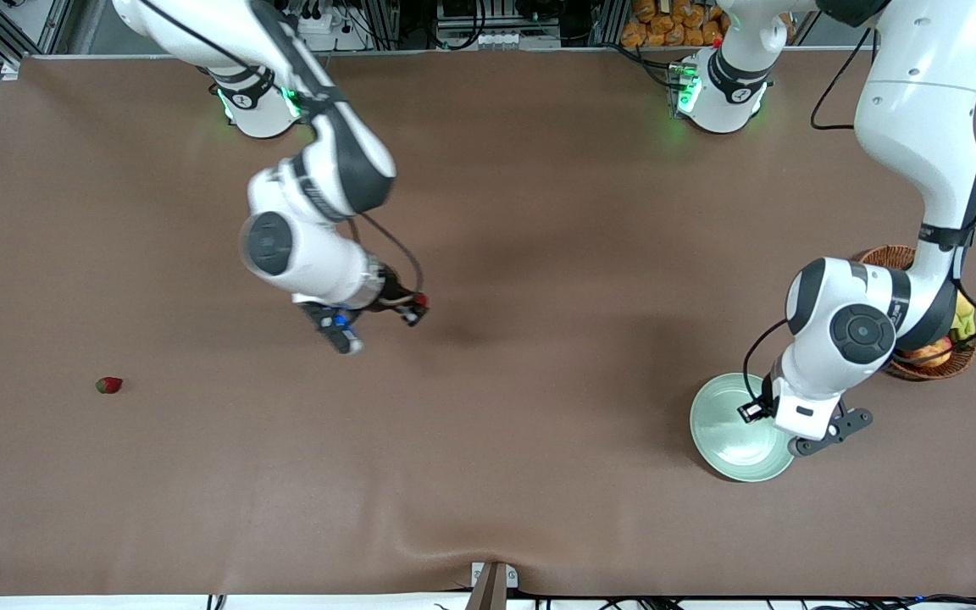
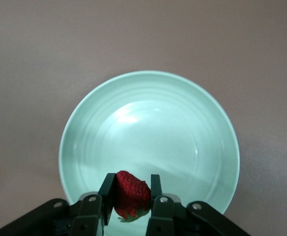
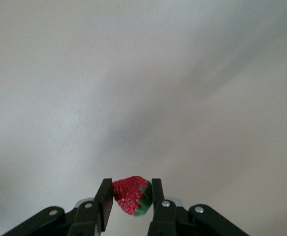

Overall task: Collect all strawberries into plate
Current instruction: 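Drop the strawberry on the plate while the right gripper sets one mid-table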

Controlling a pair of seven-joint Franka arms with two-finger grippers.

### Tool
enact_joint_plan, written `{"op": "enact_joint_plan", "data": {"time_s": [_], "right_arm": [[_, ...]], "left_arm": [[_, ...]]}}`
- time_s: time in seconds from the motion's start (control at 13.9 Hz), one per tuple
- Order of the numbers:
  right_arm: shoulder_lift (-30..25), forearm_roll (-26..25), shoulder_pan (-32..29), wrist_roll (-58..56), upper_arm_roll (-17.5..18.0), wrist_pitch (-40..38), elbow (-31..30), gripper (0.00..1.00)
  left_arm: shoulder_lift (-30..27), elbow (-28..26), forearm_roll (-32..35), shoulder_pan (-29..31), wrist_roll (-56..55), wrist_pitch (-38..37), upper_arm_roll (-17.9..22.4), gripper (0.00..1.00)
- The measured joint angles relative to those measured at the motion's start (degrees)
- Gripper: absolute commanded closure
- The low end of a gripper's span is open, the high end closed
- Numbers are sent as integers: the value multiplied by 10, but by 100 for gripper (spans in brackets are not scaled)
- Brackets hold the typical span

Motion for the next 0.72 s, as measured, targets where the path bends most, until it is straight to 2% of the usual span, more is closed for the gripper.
{"op": "enact_joint_plan", "data": {"time_s": [0.14,0.43,0.5,0.57,0.65,0.72], "right_arm": [[37,1,39,37,0,53,2,100],[99,2,98,101,0,134,12,100],[108,2,107,112,0,142,15,100],[114,2,115,122,0,148,17,100],[119,2,121,132,0,151,19,95],[122,2,126,139,0,153,20,80]], "left_arm": [[25,22,2,3,18,7,1,100],[58,33,8,23,46,48,1,100],[63,34,9,25,48,54,3,78],[66,34,10,26,49,56,6,6],[67,35,10,26,51,57,8,0],[67,37,11,26,54,57,10,0]]}}
